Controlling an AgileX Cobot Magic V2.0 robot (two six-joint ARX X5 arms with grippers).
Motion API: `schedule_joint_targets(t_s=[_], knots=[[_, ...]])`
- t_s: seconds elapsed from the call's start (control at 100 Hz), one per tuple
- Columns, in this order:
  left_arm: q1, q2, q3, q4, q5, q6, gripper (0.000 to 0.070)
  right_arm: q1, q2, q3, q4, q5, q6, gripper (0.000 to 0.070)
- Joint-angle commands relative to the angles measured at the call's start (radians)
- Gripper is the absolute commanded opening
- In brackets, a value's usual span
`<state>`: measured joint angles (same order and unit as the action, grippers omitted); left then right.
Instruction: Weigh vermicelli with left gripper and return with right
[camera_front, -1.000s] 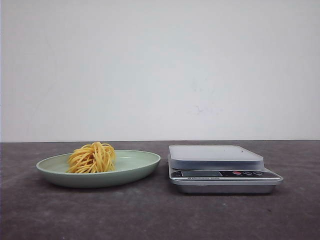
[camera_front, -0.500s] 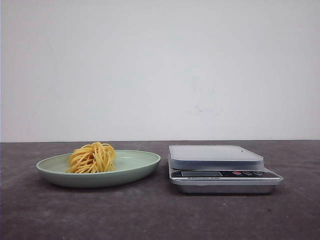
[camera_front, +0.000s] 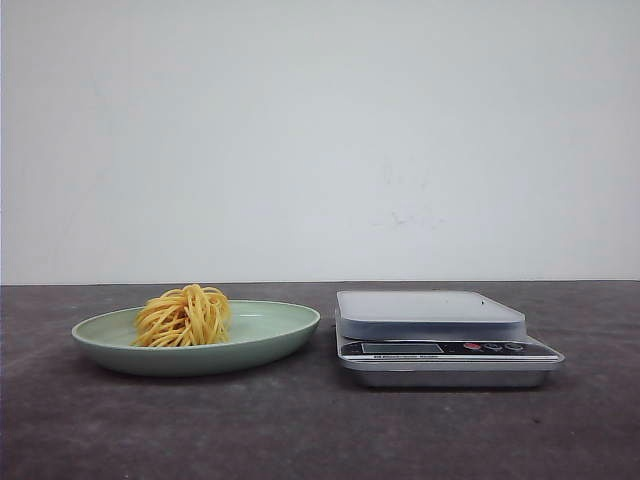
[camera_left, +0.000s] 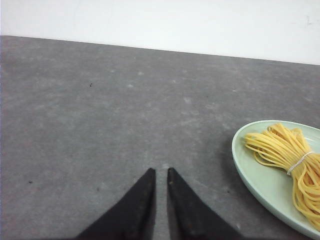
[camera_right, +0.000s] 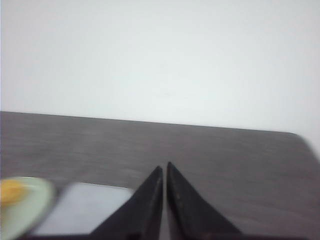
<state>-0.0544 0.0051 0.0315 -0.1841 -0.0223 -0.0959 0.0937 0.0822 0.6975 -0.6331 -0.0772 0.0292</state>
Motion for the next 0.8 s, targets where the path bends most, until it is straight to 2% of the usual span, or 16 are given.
schedule_joint_targets(t_s=[0.0, 0.2, 0.6, 0.79], knots=[[0.001, -0.002, -0.018, -0.004, 0.003, 0.009, 0.0004, -0.039, -0.024, -0.051, 0.044, 0.005, -0.061, 0.0002], [0.001, -0.002, -0.018, -0.005, 0.003, 0.009, 0.0004, -0.133, -0.078, -0.281, 0.192, 0.005, -0.067, 0.0002], [0.001, -0.001, -0.018, -0.004, 0.003, 0.009, 0.0004, -0.137, -0.078, -0.618, 0.472, 0.000, -0.061, 0.0002], [0.001, -0.001, -0.018, -0.004, 0.003, 0.009, 0.0004, -0.137, -0.078, -0.686, 0.508, -0.001, -0.058, 0.0002]])
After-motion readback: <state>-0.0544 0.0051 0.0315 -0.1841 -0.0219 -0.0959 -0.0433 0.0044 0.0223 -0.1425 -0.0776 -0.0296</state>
